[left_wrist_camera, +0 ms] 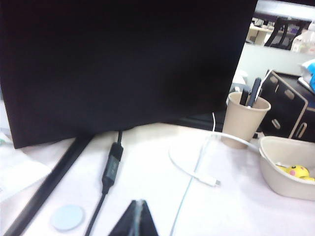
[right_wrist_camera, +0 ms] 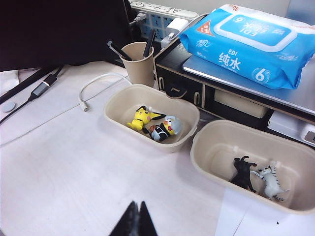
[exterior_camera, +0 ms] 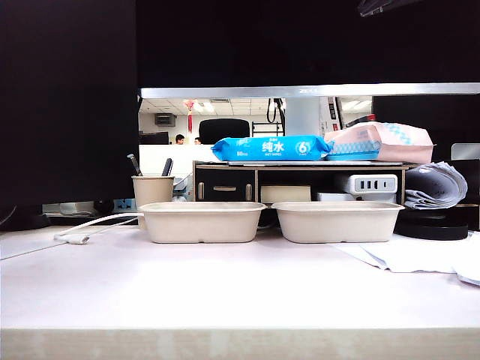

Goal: Put the dolls with similar sizes into the same paper box, while dolls with different sizes go into separate paper boxes.

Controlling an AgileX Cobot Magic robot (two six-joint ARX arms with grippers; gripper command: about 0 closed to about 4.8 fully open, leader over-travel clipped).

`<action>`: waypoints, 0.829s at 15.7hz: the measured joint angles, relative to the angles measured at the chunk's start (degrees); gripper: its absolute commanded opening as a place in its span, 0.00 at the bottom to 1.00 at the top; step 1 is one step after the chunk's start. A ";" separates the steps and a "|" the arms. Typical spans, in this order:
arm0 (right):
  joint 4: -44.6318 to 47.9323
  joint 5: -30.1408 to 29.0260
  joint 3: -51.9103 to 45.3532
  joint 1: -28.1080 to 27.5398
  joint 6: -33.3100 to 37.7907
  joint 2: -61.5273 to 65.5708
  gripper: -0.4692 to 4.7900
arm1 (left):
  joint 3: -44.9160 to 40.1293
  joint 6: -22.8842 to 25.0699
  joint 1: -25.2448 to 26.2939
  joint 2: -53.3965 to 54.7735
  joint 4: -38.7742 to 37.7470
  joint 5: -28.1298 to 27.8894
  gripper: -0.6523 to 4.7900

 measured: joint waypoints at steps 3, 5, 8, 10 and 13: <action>0.00 0.00 0.00 0.00 0.00 0.00 0.08 | 0.00 -0.50 0.00 -0.04 1.18 0.02 0.11; 0.00 0.00 0.00 0.00 0.02 0.00 0.08 | 0.00 -0.50 0.00 -0.04 1.20 0.02 0.11; 0.00 0.00 0.00 0.00 0.00 0.00 0.08 | 0.00 -0.48 0.00 -0.04 1.20 0.02 0.11; 0.00 0.00 0.00 0.00 0.00 0.00 0.08 | 0.00 -0.50 0.00 -0.04 1.20 0.02 0.11; 0.00 0.00 0.00 0.00 0.02 0.00 0.08 | 0.00 -2.01 0.00 -0.04 1.25 0.04 0.11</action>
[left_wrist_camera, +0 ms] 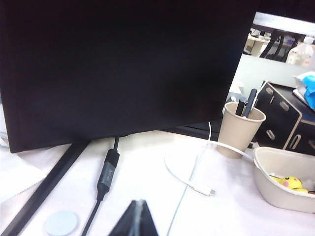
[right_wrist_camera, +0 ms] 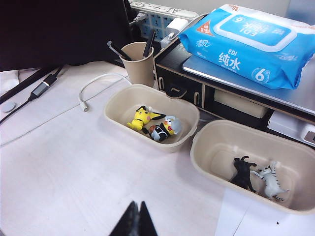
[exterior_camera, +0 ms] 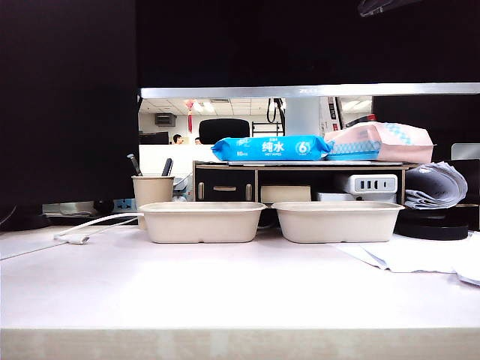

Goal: Put the dolls with similar sizes into the same paper box, while dolls with different sizes go into separate paper boxes.

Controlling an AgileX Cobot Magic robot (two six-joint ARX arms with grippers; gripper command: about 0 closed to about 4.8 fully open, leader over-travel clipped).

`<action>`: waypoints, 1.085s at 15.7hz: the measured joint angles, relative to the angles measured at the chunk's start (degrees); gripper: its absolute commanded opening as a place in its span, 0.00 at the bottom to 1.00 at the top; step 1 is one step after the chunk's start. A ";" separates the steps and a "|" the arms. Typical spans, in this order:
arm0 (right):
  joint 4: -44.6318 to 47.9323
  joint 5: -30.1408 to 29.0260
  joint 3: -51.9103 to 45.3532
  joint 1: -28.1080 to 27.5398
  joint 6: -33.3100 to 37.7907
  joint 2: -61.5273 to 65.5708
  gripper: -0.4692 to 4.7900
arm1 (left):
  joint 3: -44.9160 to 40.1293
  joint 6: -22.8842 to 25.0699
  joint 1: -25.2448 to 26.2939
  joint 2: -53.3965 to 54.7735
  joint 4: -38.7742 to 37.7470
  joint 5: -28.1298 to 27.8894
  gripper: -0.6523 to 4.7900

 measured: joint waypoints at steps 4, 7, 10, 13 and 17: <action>0.00 0.00 0.00 0.00 0.00 0.00 0.08 | 0.00 -0.04 0.00 0.00 -0.11 0.00 0.11; 0.00 0.00 0.00 0.00 -0.02 0.00 0.08 | 0.00 -0.04 0.00 0.00 -0.11 0.00 0.11; 0.00 0.00 0.00 0.00 -0.02 0.00 0.08 | 0.00 -0.07 0.00 0.00 -0.13 0.00 0.11; -0.02 0.11 0.00 0.00 -0.90 0.00 0.08 | 0.00 -0.11 0.00 0.00 -0.13 -0.02 0.11; -0.50 20.70 0.09 0.00 -9.40 -1.31 0.08 | 0.00 -0.13 0.00 0.00 -0.15 0.00 0.11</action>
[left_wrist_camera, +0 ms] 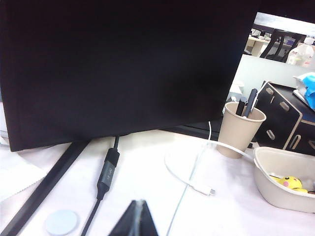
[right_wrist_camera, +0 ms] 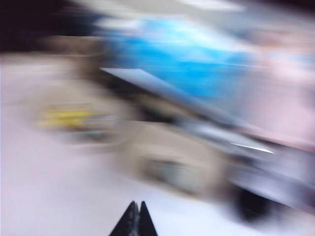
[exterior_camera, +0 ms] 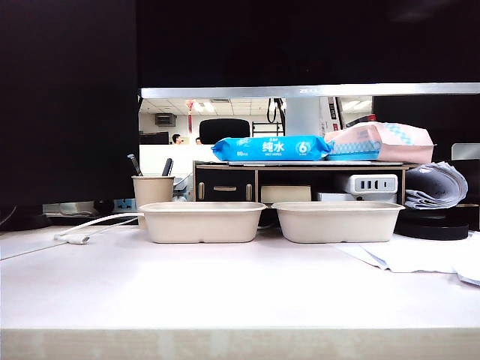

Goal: Put the dolls with similar sizes into the same paper box, while dolls with different sizes go into separate paper boxes.

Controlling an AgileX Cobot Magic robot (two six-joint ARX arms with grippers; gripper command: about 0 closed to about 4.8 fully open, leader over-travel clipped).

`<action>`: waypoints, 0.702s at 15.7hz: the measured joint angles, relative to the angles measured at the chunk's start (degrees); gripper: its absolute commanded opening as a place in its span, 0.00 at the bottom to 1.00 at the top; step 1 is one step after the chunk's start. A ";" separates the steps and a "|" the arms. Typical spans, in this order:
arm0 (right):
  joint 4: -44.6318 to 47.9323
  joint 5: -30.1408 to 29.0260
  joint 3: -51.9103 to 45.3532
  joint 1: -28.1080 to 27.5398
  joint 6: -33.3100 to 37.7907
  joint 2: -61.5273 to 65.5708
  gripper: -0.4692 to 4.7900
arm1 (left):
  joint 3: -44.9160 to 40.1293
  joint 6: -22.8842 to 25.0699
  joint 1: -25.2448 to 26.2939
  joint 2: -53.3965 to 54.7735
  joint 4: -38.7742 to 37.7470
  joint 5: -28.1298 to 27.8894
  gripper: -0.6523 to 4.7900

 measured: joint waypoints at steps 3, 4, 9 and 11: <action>6.27 10.88 -5.92 -9.57 -1.79 -5.95 0.08 | 0.00 -0.02 0.00 0.00 -0.04 -0.02 0.11; 11.69 5.64 -9.20 -14.21 -1.25 -9.29 0.08 | 0.00 -0.02 0.00 0.00 -0.07 0.02 0.11; 27.56 -5.70 -28.94 -23.41 5.92 -23.15 0.08 | 0.00 -0.02 0.00 0.00 -0.09 0.02 0.11; 27.17 -5.90 -36.17 -23.91 8.55 -28.39 0.08 | 0.00 -0.02 0.00 0.00 -0.13 0.02 0.11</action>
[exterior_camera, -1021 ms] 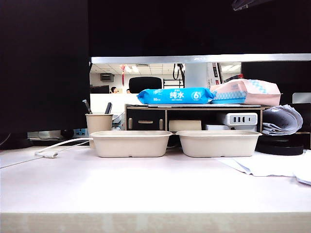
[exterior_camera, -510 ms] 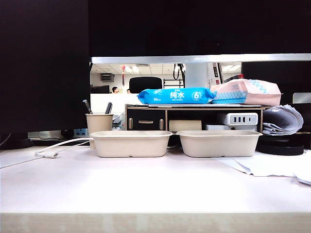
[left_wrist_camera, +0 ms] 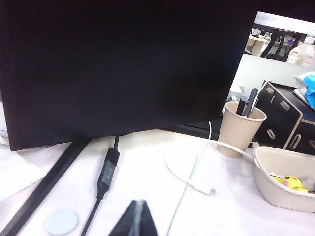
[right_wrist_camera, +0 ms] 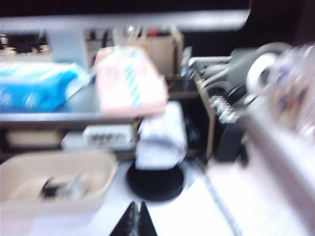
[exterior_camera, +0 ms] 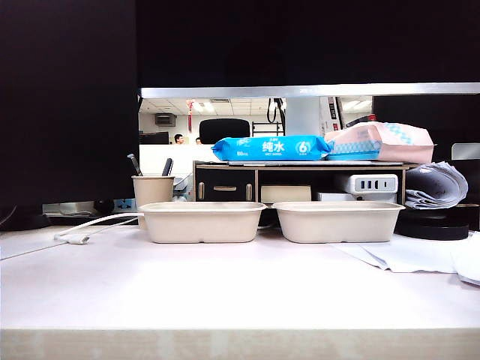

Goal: Put the dolls with similar sizes into the same paper box, while dolls with different sizes go into separate paper boxes.

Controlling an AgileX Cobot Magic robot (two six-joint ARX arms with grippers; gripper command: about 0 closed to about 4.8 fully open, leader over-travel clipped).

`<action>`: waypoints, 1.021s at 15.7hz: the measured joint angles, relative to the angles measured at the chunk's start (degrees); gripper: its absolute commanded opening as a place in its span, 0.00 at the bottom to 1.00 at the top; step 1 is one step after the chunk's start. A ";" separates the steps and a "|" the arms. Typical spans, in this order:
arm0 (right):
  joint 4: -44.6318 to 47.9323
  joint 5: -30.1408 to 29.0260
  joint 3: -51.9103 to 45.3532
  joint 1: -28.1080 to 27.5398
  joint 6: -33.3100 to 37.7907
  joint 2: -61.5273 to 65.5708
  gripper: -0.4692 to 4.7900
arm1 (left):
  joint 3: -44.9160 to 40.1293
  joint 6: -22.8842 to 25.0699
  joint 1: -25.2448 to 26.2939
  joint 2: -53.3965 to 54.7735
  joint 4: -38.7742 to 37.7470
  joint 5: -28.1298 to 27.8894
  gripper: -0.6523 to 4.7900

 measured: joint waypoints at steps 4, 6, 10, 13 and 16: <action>-0.04 -0.63 -8.70 0.00 3.37 -9.62 0.08 | 0.00 0.00 0.00 0.00 0.02 0.00 0.11; 0.11 -0.76 -10.21 0.00 4.31 -13.88 0.08 | 0.00 0.00 0.00 0.00 0.02 0.00 0.11; -5.92 -0.70 -11.58 -0.02 4.48 -19.50 0.08 | 0.00 0.00 0.00 0.00 0.00 0.00 0.11; -6.99 -0.57 -11.58 -0.02 4.50 -19.41 0.08 | 0.00 0.00 0.00 0.00 0.00 0.00 0.11; -6.97 0.90 -11.58 -0.02 4.50 -19.41 0.08 | 0.00 0.00 0.00 0.00 0.02 0.00 0.11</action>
